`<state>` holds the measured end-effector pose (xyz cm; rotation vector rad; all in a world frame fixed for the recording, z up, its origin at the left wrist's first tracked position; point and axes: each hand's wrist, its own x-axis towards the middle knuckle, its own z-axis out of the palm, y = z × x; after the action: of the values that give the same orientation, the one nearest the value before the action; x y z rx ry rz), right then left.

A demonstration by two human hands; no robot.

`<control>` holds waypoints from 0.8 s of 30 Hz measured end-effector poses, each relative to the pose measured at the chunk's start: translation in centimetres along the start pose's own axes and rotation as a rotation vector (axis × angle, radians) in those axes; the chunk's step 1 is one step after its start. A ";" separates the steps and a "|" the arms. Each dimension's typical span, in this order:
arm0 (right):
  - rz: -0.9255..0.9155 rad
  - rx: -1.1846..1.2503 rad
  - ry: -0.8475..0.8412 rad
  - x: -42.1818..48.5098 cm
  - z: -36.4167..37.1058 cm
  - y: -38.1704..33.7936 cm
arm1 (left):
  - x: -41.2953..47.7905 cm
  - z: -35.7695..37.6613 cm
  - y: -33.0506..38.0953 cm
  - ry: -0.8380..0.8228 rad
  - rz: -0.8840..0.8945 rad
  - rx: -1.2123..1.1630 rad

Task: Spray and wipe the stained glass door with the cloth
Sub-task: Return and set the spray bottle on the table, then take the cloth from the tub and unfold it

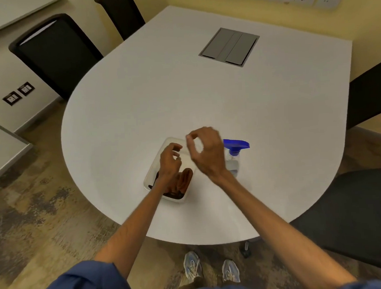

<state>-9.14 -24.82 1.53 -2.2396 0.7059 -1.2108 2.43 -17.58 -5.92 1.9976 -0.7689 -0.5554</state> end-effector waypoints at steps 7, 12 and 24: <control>0.328 -0.139 -0.446 -4.5 6.7 2.2 | 0.2 -4.0 -4.3 -0.225 0.005 0.347; 0.288 -0.498 -0.676 -6.5 8.8 4.4 | 0.1 -3.7 -6.3 -0.405 0.059 0.734; 0.471 -0.493 -0.740 -7.5 10.2 5.0 | 0.2 -2.3 -8.9 -0.498 0.084 1.047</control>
<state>-5.01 -21.92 -11.10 -2.4325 1.1909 0.0528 6.74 -12.74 -12.45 2.7703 -1.6935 -0.6864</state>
